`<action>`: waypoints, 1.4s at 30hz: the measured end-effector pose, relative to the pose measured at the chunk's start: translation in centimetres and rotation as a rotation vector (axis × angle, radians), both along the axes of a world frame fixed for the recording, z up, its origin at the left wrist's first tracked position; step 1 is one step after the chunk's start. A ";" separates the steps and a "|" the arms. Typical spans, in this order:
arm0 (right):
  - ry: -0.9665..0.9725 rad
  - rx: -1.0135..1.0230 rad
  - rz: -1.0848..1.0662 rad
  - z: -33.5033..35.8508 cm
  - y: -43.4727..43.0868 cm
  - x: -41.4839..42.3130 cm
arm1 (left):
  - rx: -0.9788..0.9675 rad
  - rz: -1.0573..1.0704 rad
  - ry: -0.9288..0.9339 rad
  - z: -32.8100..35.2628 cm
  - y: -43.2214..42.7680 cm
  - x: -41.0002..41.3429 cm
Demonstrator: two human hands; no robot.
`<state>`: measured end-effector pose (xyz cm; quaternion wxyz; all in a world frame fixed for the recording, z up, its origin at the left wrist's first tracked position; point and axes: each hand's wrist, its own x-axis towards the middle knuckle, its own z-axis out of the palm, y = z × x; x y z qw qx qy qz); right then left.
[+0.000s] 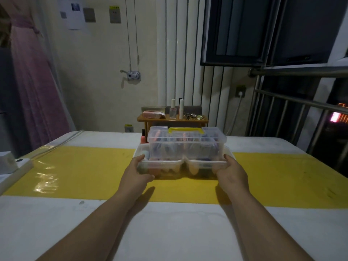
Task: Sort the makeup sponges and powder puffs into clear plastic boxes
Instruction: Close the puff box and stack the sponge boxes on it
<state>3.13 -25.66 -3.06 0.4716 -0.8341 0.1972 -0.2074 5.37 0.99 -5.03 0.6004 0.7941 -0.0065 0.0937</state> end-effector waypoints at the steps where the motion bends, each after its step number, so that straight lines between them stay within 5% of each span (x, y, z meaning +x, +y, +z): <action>1: 0.007 0.001 -0.005 0.1 -0.3 0.0 | -0.006 -0.005 0.002 0.0 -0.3 0.0; 42: 0.056 -0.068 -0.150 1.4 -14.2 -3.2 | 0.012 -0.150 0.001 0.9 -14.9 0.5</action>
